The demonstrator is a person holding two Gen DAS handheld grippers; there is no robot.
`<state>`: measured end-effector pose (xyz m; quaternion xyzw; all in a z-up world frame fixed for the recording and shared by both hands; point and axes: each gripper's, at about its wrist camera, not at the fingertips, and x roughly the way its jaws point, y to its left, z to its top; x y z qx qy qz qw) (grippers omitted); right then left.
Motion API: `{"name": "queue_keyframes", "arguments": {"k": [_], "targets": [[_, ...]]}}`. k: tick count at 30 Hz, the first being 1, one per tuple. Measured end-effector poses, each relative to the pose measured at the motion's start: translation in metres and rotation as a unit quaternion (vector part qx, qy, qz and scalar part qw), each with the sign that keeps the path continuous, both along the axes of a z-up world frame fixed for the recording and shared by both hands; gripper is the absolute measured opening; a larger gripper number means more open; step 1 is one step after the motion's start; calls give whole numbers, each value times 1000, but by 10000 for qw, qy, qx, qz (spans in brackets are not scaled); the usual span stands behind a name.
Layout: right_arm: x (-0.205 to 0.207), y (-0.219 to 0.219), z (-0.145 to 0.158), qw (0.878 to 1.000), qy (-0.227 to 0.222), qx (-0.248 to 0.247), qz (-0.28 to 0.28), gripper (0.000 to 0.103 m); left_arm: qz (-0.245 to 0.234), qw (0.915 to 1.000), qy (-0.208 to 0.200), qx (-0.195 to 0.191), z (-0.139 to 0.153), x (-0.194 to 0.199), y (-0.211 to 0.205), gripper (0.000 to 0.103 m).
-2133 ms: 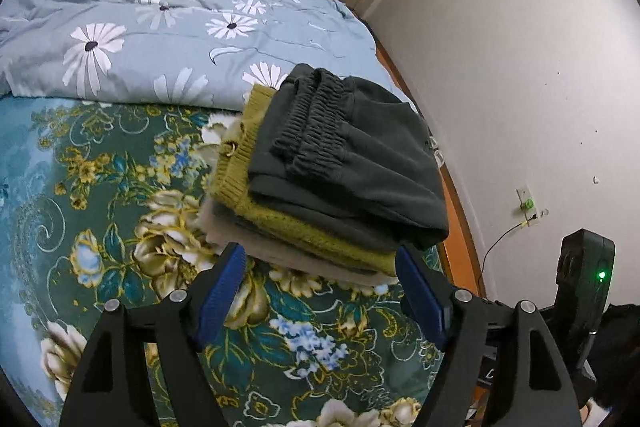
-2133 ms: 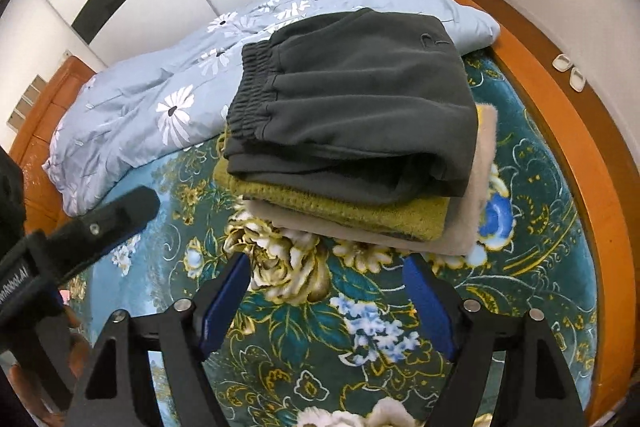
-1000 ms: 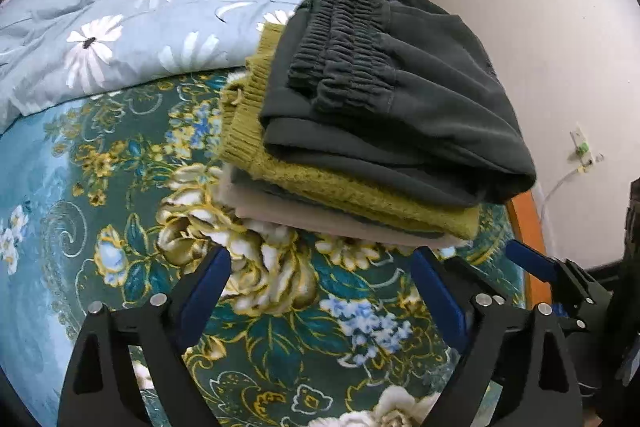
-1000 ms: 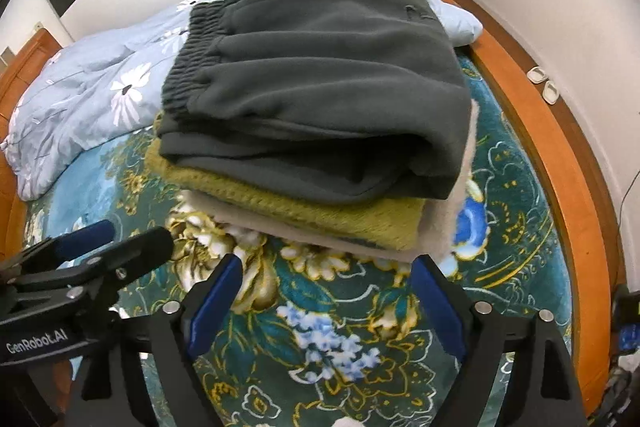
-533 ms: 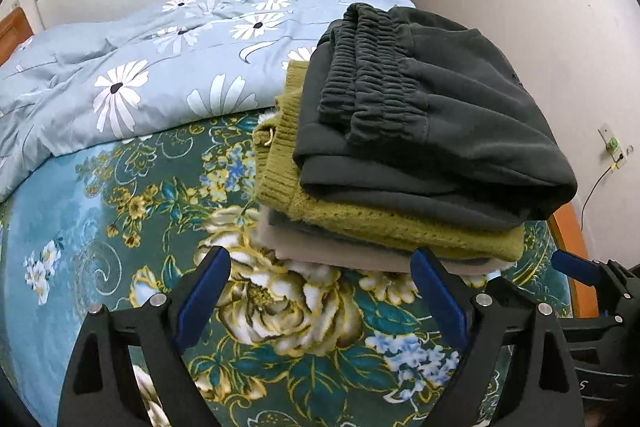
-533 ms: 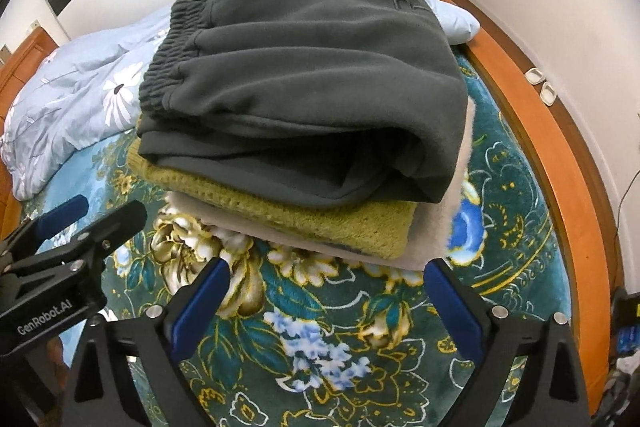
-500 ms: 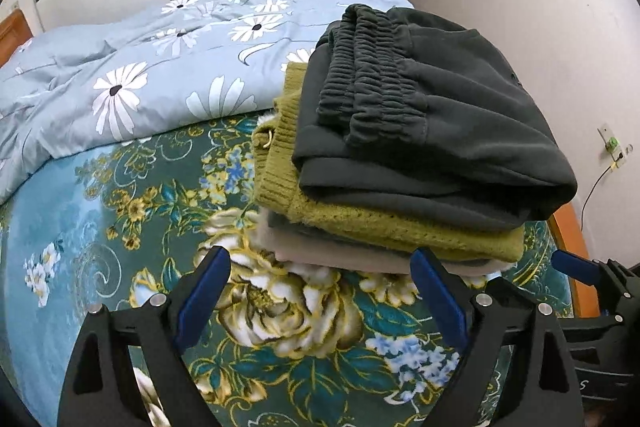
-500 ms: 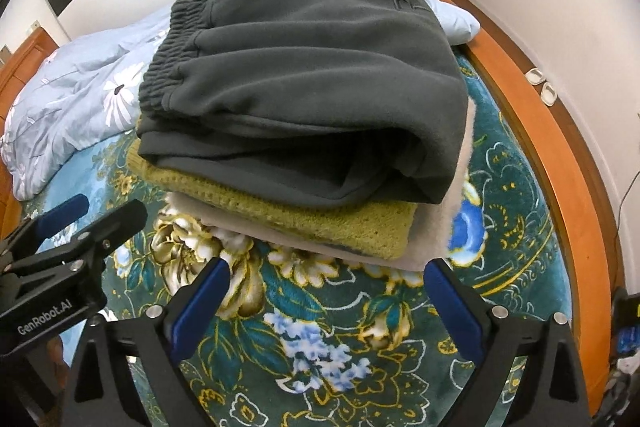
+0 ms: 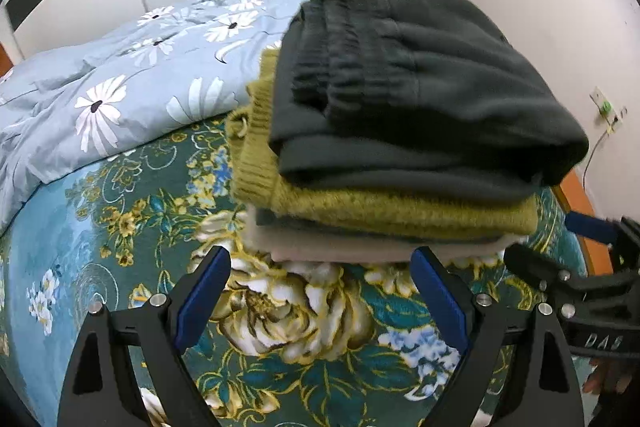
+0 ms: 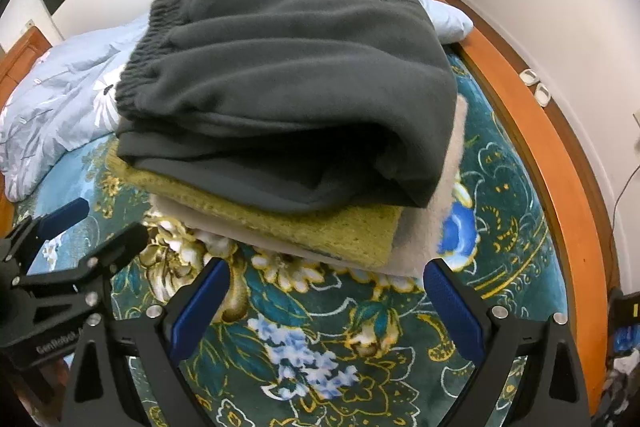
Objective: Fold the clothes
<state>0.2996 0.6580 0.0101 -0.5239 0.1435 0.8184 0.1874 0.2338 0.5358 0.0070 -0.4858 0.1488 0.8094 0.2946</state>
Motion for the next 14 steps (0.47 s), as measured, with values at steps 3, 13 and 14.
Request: {"name": "queue_keyframes", "arguments": {"k": [3, 13, 14], "targets": [[2, 3, -4, 9999, -74, -30, -75, 99, -61, 9999, -57, -64, -5, 3, 3, 92], [2, 4, -3, 9999, -107, -29, -59, 99, 146, 9998, -122, -4, -3, 1, 0, 92], [2, 3, -2, 9999, -102, -25, -39, 99, 167, 9998, -122, 8, -3, 1, -1, 92]]}}
